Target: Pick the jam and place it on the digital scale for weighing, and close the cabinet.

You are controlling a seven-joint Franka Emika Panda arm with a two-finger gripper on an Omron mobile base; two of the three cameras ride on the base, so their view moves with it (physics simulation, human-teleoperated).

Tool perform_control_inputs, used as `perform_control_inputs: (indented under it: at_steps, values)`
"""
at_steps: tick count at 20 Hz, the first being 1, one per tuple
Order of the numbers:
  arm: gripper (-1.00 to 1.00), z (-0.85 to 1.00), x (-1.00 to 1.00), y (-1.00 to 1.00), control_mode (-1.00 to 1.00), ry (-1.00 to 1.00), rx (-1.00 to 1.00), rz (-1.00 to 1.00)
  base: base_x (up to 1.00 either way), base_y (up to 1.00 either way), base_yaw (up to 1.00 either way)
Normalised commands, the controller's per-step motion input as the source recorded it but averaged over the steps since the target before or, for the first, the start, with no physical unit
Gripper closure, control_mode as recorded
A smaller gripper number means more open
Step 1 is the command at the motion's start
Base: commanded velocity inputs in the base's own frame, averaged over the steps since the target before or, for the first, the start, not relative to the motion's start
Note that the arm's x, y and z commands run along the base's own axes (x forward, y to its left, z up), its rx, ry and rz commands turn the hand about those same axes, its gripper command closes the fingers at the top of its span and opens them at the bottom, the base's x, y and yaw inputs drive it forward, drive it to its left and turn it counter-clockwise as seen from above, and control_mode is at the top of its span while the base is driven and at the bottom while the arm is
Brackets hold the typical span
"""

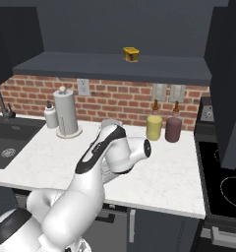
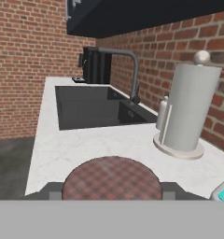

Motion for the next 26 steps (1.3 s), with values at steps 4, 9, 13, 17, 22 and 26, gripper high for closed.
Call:
perform_control_inputs:
  at_steps: [4, 9, 13, 17, 22, 26]
  values:
    - [1.00, -0.23, 0.24, 0.00, -1.00, 0.00, 0.00, 0.00, 0.00, 0.00, 0.00]
    - [1.00, -0.32, 0.21, 0.00, -1.00, 0.00, 0.00, 0.00, 0.00, 0.00, 0.00]
    - [1.00, -0.39, 0.23, 0.00, -1.00, 0.00, 0.00, 0.00, 0.00, 0.00, 0.00]
    - [1.00, -0.34, 0.21, 0.00, -1.00, 0.00, 0.00, 0.00, 0.00, 0.00, 0.00]
    - [1.00, -0.30, 0.17, 0.00, -1.00, 0.00, 0.00, 0.00, 0.00, 0.00, 0.00]
    - [1.00, -0.23, 0.08, -0.05, -1.00, 0.00, 0.00, 0.00, 0.00, 0.00, 0.00]
